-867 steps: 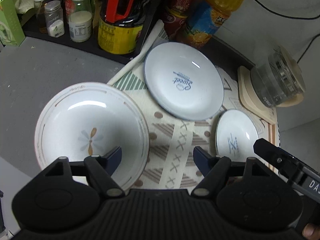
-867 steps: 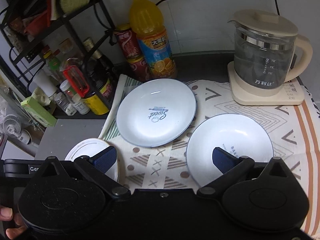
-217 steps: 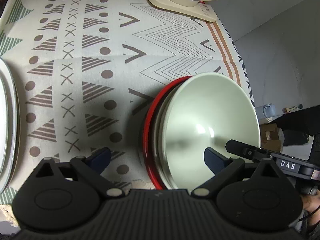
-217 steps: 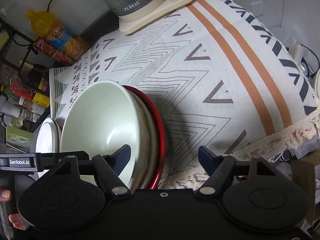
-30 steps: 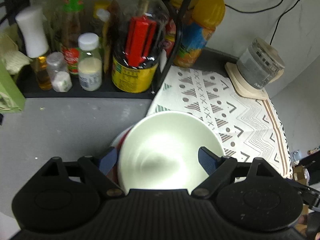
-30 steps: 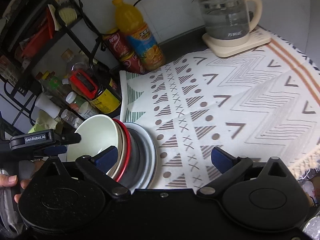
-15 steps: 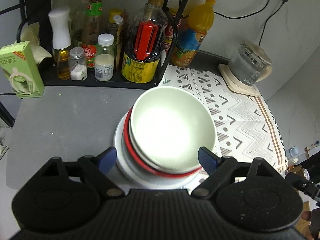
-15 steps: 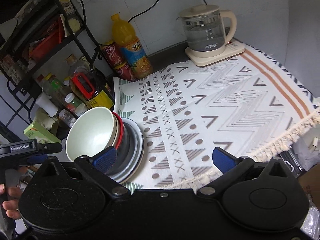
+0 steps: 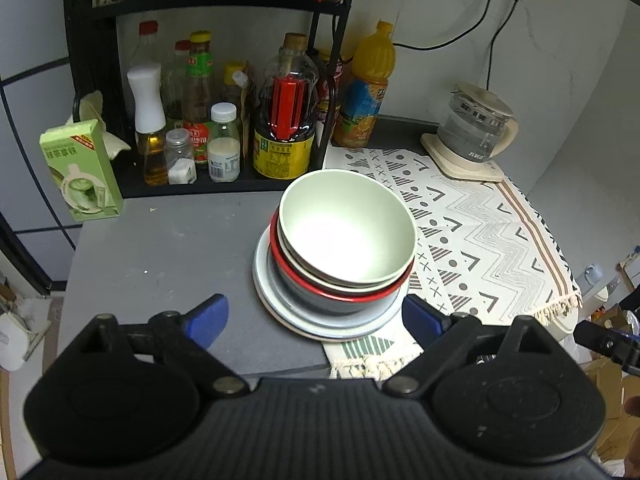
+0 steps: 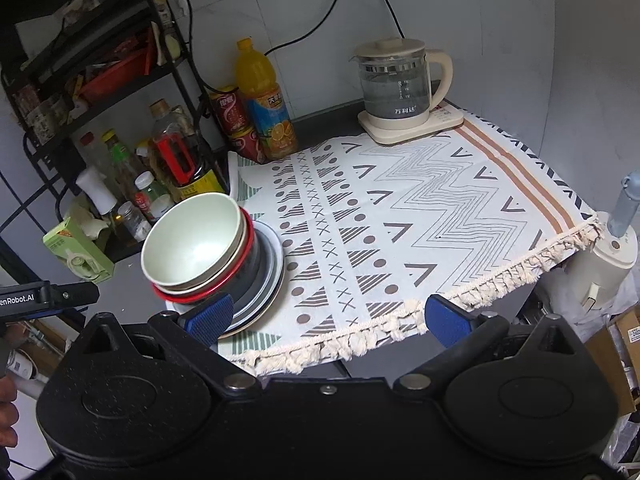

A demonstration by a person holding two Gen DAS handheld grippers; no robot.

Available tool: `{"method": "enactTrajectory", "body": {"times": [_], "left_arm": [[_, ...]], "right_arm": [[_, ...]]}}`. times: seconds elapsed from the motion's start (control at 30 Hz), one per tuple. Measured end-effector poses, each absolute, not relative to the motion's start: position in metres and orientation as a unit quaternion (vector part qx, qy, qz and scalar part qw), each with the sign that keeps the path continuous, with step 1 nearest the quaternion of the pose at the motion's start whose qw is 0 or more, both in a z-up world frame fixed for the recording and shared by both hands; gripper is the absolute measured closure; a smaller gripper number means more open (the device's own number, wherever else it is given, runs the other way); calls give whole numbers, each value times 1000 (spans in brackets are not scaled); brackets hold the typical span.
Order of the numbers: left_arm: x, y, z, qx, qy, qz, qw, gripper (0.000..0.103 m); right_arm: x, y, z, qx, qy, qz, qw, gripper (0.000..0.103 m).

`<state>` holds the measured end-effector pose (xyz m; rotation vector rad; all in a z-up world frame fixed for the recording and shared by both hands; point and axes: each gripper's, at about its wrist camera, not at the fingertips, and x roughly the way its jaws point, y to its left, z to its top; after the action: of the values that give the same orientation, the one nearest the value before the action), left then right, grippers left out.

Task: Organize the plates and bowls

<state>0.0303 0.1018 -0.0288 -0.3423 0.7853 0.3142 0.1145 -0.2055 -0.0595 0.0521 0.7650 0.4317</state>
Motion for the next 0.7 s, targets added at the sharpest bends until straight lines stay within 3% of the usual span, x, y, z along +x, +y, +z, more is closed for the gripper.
{"method": "enactTrajectory", "body": {"times": [0.7], "left_arm": [[-28,87,-17,-143,340,156,916,10]], "right_arm": [[53,-198,-41,-29,315,182,931,0]]}}
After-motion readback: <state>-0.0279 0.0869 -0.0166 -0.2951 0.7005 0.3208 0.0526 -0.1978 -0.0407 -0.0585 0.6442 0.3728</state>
